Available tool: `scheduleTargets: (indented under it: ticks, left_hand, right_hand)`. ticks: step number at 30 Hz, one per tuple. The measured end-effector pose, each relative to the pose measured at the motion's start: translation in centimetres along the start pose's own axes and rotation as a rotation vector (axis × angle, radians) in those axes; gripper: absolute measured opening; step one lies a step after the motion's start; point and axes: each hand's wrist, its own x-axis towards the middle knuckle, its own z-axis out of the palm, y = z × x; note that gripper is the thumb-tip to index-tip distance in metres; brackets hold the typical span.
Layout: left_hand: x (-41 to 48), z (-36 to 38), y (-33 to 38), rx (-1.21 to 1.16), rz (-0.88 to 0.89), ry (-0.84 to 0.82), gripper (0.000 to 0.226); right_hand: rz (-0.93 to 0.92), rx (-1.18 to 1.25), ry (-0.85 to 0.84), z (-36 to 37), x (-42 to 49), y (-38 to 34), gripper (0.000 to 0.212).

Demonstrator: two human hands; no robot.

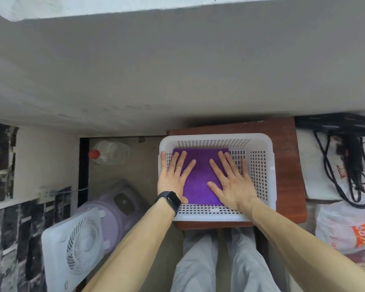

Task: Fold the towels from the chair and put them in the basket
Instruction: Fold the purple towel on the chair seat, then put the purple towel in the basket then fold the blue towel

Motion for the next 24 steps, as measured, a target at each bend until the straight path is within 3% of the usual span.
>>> scheduleTargets:
  ticks: [6,9,13,19,24]
  left_hand:
    - [0.1,-0.1,0.4,0.017,-0.038,-0.023,0.124]
    - [-0.8,-0.6,1.0,-0.038,-0.099,-0.012,0.107]
    - [-3.7,-2.8,3.2,-0.319,-0.234,-0.031,0.061]
    - [-11.5,-4.0,8.1,-0.719,-0.408,0.054,0.042]
    - [-21.6,-0.8,11.3,-1.125,-0.762,0.167,0.041]
  right_hand:
    - [0.041,-0.081,-0.08,-1.3,-0.5,-1.2,0.07]
    - [0.021,-0.114,-0.117,-2.8,-0.5,-1.6,0.072]
    - [-0.075,-0.139,-0.092,-6.1,-2.0,-1.3,0.07]
    - [-0.208,-0.126,-0.068,-9.6,-7.4,-0.7,0.037]
    - [-0.488,-0.021,-0.057,-11.3,-12.7,-4.9,0.035]
